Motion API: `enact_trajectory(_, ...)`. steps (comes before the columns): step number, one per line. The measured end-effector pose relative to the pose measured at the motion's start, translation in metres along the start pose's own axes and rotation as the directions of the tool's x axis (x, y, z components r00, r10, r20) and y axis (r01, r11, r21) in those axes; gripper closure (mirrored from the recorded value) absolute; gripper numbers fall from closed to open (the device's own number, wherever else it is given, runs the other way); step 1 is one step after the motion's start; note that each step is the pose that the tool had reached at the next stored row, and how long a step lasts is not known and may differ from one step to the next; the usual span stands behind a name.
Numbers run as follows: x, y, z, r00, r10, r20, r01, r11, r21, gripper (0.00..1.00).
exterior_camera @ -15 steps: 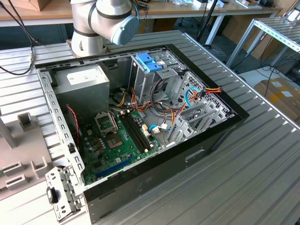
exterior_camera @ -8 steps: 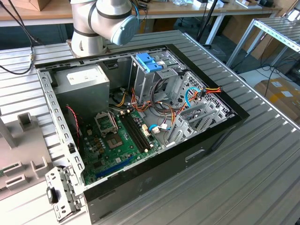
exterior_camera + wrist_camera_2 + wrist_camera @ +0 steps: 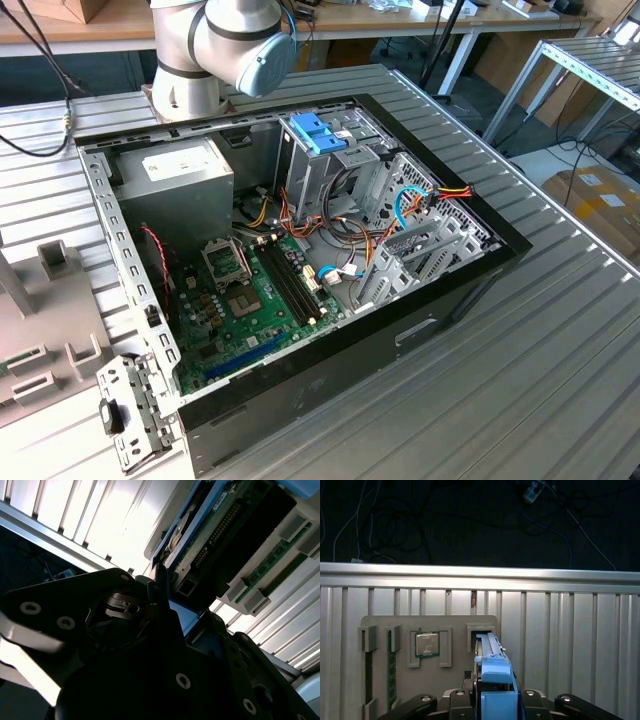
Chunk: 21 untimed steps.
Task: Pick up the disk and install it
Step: 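Pick up the disk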
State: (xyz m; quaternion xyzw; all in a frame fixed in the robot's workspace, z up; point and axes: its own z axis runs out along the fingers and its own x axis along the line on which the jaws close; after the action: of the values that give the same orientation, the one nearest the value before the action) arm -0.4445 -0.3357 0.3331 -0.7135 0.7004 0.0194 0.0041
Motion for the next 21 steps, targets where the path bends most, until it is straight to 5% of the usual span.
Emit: enact_trajectory(21,-0.0005,0.0003,-0.0139,1.0000,0.000,0.0011,0.000,1.0000,0.0000,0.63)
